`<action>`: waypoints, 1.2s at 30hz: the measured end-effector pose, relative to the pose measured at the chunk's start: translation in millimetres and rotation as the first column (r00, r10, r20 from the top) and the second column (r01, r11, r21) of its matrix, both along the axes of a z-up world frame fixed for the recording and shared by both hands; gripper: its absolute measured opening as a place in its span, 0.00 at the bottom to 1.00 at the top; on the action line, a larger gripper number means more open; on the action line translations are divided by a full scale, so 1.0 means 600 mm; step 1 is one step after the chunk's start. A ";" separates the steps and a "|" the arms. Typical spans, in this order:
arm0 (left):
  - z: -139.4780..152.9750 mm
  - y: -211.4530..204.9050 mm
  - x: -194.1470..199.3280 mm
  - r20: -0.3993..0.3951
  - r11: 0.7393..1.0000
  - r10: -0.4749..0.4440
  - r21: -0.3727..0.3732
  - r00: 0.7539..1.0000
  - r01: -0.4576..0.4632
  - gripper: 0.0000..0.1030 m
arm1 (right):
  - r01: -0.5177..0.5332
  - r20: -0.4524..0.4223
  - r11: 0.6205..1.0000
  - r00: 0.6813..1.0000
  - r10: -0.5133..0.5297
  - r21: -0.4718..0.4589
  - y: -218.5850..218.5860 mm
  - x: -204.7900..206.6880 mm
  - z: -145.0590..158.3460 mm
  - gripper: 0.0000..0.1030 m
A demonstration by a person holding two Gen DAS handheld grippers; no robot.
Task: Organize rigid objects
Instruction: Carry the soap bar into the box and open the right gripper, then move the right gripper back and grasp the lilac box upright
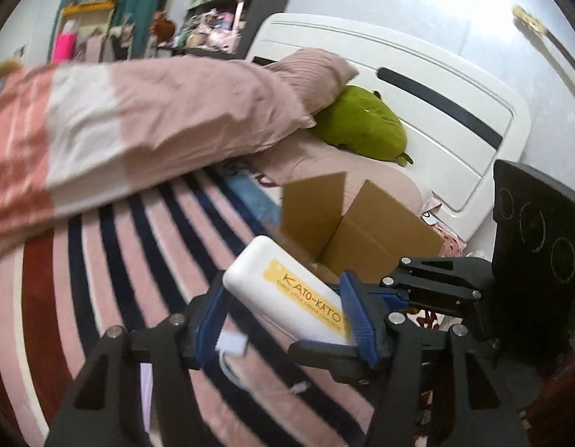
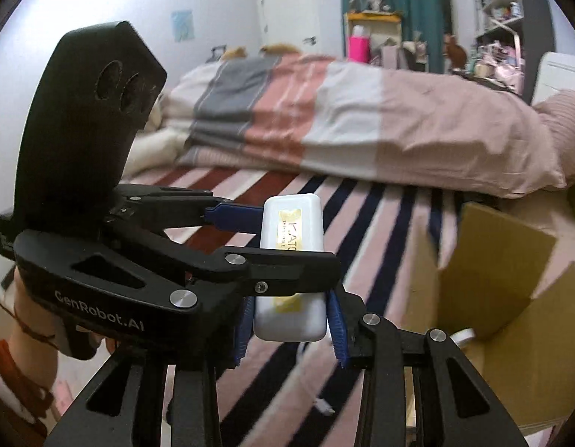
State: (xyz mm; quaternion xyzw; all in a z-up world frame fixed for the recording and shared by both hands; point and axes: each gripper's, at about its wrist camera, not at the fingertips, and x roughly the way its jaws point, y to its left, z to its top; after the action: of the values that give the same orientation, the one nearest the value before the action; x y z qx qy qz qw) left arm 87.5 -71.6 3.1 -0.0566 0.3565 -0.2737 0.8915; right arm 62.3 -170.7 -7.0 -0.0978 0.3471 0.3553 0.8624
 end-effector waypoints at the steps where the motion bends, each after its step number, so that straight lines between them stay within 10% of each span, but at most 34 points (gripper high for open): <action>1: 0.005 -0.009 0.004 0.003 1.000 -0.008 0.010 1.000 0.008 0.53 | 0.012 0.000 1.000 1.000 -0.012 0.009 -0.013 0.004 0.004 0.30; 15: -0.031 -0.176 0.128 -0.195 0.981 -0.144 0.098 0.970 0.166 0.52 | 0.203 -0.134 0.978 0.969 -0.207 -0.042 -0.165 0.087 -0.012 0.30; 20: -0.036 -0.180 0.123 -0.194 0.982 -0.121 0.120 0.974 0.146 0.69 | 0.219 -0.170 0.971 0.957 -0.234 -0.100 -0.177 0.096 -0.027 0.36; 36: 0.011 0.112 -0.033 -0.013 0.975 0.198 0.103 0.980 -0.196 0.75 | -0.041 -0.105 0.999 0.994 0.040 -0.012 -0.016 0.015 0.003 0.47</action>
State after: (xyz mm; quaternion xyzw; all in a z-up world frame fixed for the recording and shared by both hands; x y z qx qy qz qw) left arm 68.0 -4.4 9.4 -0.0493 0.3728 -0.1649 0.9118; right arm 71.4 -180.2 -5.1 -0.0923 0.3922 0.3749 0.8349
